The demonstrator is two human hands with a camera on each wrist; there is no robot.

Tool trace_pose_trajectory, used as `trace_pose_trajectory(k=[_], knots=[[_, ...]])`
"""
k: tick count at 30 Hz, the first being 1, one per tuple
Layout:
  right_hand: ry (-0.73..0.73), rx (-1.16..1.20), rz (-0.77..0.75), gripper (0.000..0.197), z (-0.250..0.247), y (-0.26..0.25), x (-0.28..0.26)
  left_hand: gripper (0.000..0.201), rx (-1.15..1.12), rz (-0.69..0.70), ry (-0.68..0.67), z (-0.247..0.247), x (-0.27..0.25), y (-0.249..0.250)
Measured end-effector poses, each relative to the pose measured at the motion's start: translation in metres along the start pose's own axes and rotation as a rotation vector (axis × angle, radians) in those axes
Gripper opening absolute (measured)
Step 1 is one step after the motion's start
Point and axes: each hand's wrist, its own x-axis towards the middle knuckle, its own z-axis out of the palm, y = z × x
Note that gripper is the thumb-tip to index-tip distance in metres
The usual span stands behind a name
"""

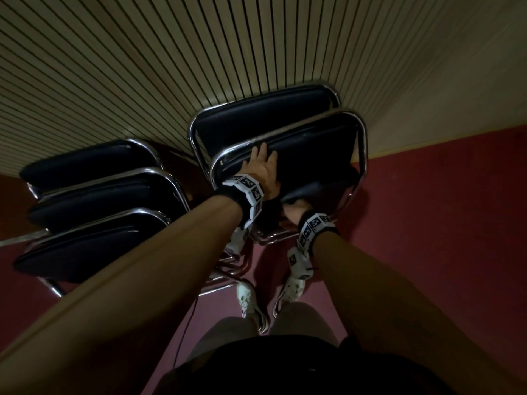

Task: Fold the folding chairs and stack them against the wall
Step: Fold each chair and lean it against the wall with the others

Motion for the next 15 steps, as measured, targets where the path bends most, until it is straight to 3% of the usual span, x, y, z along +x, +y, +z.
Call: trace_pose_trajectory(k=[5, 8, 13, 15], knots=[[0.024, 0.211, -0.018, 0.037, -0.003, 0.006, -0.037, 0.063, -0.086, 0.125, 0.049, 0.000, -0.024, 0.019], [-0.003, 0.265, 0.037, 0.029, -0.004, 0.014, -0.066, 0.058, -0.113, 0.177, 0.046, 0.006, -0.042, 0.030], [0.132, 0.023, -0.098, 0.034, -0.003, 0.064, -0.097, 0.046, -0.073, 0.281, -0.031, 0.029, -0.065, 0.035], [0.254, 0.267, -0.074, 0.030, 0.004, 0.093, -0.138, 0.045, -0.021, 0.371, -0.071, 0.048, -0.082, 0.041]])
